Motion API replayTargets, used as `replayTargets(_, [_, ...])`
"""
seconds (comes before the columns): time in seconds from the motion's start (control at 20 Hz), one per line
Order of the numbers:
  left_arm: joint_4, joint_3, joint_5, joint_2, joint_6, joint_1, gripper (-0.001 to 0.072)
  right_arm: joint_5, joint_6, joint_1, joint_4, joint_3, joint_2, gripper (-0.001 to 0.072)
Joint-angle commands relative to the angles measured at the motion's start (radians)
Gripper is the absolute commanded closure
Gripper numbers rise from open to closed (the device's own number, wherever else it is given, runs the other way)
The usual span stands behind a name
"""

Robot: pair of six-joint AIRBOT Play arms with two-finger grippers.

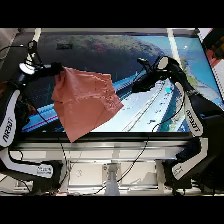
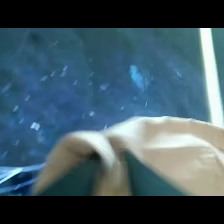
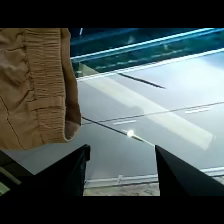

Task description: Fold the clothes and pants, and hang the long-sleeved shirts on hangers.

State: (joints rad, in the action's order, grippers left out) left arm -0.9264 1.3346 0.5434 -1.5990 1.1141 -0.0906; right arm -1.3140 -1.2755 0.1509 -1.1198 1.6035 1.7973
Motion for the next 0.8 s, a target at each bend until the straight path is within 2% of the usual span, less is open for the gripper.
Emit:
replayTargets(0.0, [-0.032, 0.004, -0.067, -0.008, -0.045, 0.026, 0.0006, 0.055, -0.006, -0.001, 0.026, -0.006, 0.021, 0.0252])
replayTargets(0.2, [-0.032, 0.004, 0.005, 0.041, -0.044, -0.034, 0.0011, 0.119, -0.025, -0.001, 0.048, -0.006, 0.021, 0.0252])
replayTargets(0.3, [-0.032, 0.004, 0.142, 0.090, -0.011, -0.100, 0.0013, 0.172, -0.051, -0.001, 0.063, -0.006, 0.021, 0.0251])
replayTargets(0.55, [-0.031, 0.003, 0.628, 0.099, 0.013, -0.309, 0.0012, 0.216, -0.050, -0.002, 0.166, -0.005, 0.045, 0.0251])
replayTargets(0.65, [-0.031, 0.003, 0.727, 0.081, 0.013, -0.355, 0.0011, 0.203, -0.046, -0.002, 0.205, 0.011, 0.074, 0.0249])
replayTargets(0.75, [-0.031, 0.002, 0.766, 0.068, 0.013, -0.367, 0.0011, 0.186, -0.028, -0.001, 0.256, 0.043, 0.111, 0.0226])
